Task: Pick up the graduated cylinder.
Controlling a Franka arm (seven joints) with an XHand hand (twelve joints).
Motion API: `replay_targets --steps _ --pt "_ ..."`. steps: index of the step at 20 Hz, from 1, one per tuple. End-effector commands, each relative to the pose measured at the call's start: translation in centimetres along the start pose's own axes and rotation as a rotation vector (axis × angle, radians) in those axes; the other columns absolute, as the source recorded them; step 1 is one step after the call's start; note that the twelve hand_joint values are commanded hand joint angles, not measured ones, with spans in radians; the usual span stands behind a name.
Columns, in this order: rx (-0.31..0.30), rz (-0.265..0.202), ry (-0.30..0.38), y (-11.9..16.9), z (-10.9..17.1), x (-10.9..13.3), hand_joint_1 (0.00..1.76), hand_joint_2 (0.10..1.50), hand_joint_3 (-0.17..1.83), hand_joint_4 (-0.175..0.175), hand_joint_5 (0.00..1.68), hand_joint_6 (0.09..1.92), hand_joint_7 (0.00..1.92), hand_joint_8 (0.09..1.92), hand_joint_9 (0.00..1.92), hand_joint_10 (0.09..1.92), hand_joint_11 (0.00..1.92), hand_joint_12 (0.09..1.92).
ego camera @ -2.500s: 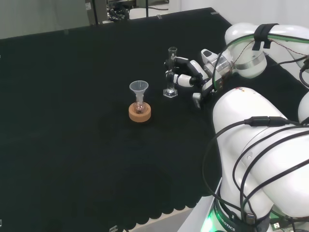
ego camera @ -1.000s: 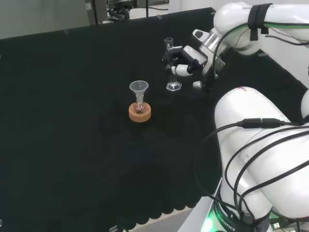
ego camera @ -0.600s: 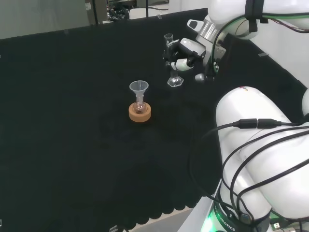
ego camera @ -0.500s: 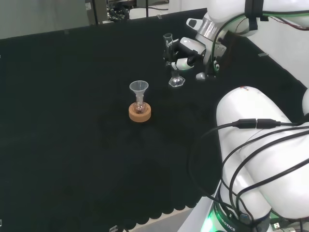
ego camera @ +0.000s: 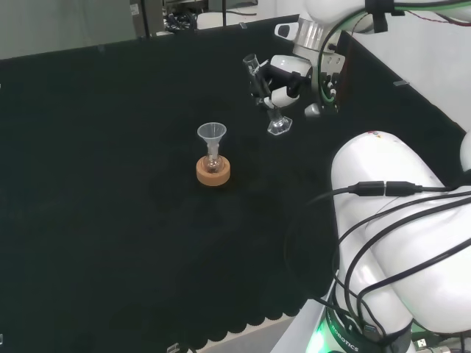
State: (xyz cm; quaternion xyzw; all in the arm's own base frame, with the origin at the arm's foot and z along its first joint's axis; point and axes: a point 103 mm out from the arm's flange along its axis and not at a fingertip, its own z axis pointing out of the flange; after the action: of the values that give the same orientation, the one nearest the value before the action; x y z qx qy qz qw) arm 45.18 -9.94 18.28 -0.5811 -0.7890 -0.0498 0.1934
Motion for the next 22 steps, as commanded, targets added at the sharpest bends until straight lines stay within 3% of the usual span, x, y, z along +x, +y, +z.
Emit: replay_targets --steps 1,12,22 --pt "0.104 0.019 -0.09 -0.8 -0.8 0.9 1.25 1.15 0.0 -0.175 0.89 1.12 0.93 1.11 1.45 0.09 1.26 0.77" --pt "0.273 0.043 -0.239 -1.8 -1.3 3.0 1.25 1.15 0.0 -0.175 0.9 1.12 0.93 1.11 1.46 0.09 1.26 0.77" --pt "0.392 0.066 -0.299 -2.6 -0.7 3.7 1.25 1.15 0.0 -0.175 0.9 1.12 0.93 1.11 1.46 0.09 1.26 0.76"
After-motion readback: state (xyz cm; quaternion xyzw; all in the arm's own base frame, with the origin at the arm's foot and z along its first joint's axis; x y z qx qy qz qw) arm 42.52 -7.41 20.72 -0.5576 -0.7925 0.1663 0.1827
